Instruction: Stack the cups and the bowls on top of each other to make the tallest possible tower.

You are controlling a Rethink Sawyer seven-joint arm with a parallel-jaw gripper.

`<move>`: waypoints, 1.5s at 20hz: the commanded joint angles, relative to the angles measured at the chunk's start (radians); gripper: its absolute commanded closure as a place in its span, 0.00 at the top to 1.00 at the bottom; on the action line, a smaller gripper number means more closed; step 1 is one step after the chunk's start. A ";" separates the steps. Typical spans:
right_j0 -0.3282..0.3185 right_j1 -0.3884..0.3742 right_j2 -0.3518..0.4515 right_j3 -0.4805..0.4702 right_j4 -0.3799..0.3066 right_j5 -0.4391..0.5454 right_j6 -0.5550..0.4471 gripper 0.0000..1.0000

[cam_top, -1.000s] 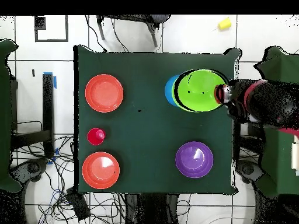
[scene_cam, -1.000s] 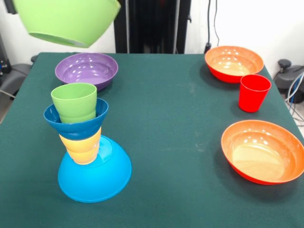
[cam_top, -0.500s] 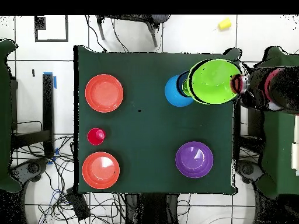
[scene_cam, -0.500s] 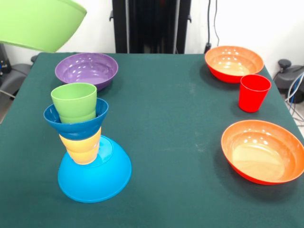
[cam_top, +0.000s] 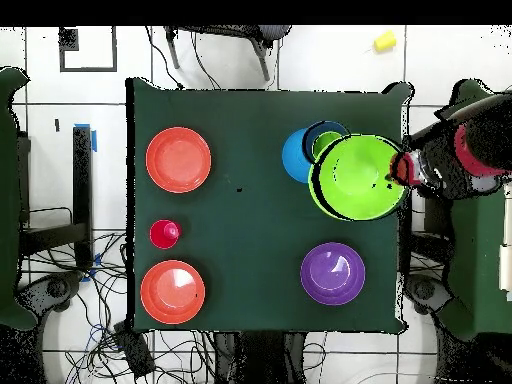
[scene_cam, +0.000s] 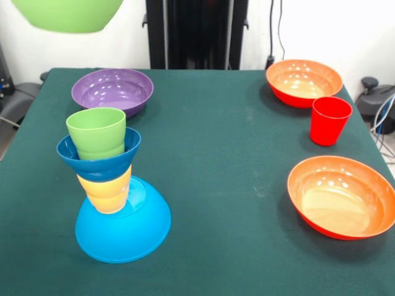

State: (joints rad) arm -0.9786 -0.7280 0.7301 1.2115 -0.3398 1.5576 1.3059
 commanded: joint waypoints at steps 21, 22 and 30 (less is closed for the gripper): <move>0.089 0.206 0.082 -0.324 -0.135 0.257 -0.329 0.00; 0.099 0.217 0.083 -0.349 -0.141 0.280 -0.332 0.00; 0.148 0.282 0.078 -0.444 -0.131 0.334 -0.274 0.00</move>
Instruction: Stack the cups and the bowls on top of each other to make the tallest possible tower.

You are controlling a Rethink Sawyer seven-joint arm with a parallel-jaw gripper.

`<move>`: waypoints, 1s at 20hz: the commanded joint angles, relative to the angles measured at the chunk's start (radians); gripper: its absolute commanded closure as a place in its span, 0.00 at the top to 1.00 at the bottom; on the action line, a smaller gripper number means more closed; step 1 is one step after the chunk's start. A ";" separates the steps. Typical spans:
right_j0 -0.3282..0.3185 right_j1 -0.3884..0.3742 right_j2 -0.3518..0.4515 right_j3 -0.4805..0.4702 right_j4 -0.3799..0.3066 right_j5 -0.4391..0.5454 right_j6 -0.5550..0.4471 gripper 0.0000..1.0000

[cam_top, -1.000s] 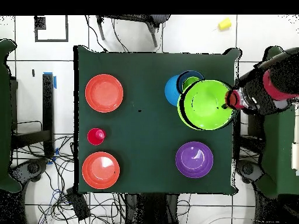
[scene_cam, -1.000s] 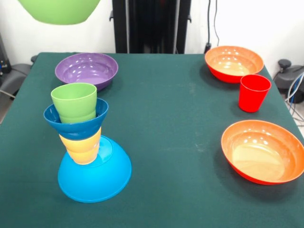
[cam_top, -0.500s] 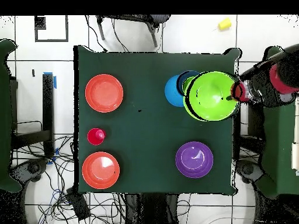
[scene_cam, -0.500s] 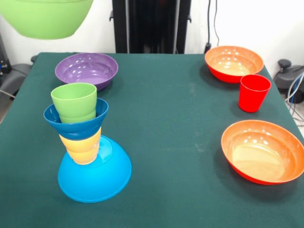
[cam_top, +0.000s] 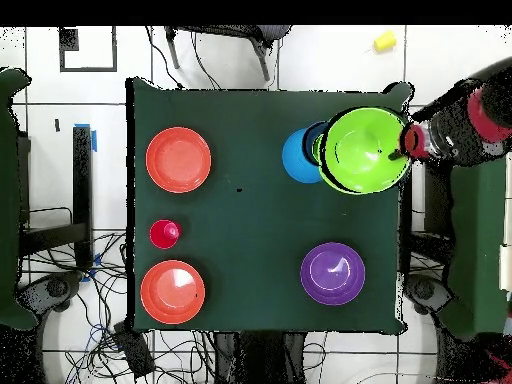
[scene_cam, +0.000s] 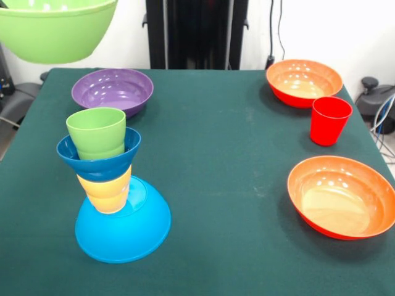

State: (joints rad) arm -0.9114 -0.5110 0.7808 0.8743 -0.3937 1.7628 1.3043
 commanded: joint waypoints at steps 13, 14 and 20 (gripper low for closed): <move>0.103 0.092 0.048 -0.151 0.020 0.077 -0.175 0.00; 0.104 0.095 0.050 -0.158 0.020 0.076 -0.176 0.00; 0.103 0.108 0.062 -0.181 0.022 0.063 -0.182 0.00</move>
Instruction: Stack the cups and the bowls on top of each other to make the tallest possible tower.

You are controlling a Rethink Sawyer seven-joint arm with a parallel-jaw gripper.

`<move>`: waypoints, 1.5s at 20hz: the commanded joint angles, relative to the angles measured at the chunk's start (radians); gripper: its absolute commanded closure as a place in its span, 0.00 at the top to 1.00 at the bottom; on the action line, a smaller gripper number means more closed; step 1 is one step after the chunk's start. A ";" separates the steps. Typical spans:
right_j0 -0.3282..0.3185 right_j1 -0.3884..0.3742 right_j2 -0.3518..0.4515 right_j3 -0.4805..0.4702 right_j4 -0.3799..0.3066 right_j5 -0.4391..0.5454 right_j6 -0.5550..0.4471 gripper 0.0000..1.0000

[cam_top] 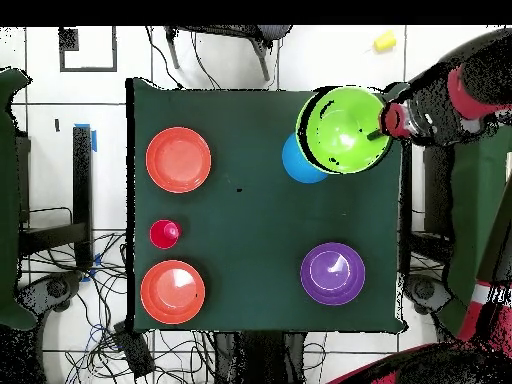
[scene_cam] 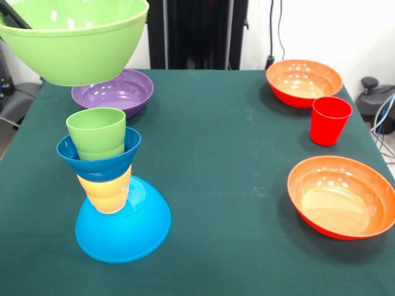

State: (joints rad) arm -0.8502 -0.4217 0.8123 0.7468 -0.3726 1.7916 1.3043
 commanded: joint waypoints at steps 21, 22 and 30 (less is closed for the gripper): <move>0.046 0.031 0.009 -0.017 -0.024 -0.103 -0.182 0.00; 0.045 0.031 0.007 -0.014 -0.024 -0.107 -0.181 0.00; 0.060 0.049 0.004 -0.037 -0.035 -0.114 -0.173 0.00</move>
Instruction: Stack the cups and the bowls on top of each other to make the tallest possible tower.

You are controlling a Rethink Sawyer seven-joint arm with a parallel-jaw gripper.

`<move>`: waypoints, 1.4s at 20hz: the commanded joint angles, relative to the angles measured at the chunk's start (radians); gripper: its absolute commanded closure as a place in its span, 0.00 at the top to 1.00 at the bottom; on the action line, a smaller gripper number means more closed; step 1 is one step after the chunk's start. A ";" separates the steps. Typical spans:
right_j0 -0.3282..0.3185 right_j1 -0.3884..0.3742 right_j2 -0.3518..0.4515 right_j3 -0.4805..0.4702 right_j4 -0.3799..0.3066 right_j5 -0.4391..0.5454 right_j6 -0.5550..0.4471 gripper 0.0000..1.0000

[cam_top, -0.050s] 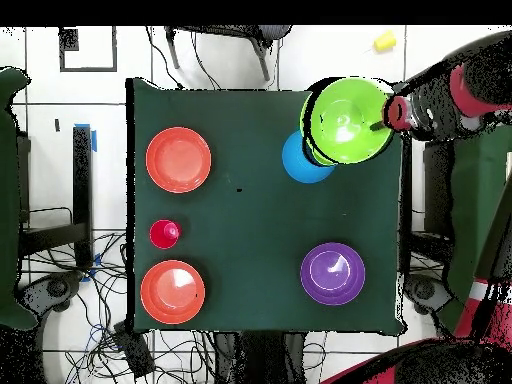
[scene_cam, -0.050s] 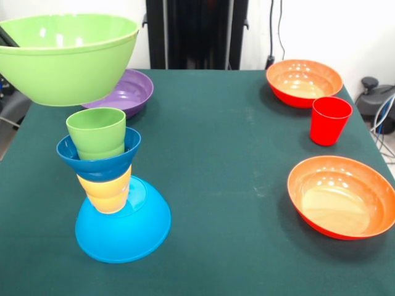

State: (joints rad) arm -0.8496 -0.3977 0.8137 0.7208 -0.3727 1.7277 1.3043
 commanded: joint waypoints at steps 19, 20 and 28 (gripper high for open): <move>0.050 0.028 -0.006 0.047 -0.019 -0.145 -0.169 0.00; 0.049 0.027 -0.007 0.050 -0.018 -0.148 -0.169 0.00; 0.041 0.014 -0.013 0.075 -0.013 -0.131 -0.173 0.00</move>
State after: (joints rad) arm -0.8484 -0.3670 0.8134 0.7208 -0.3728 1.6206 1.3043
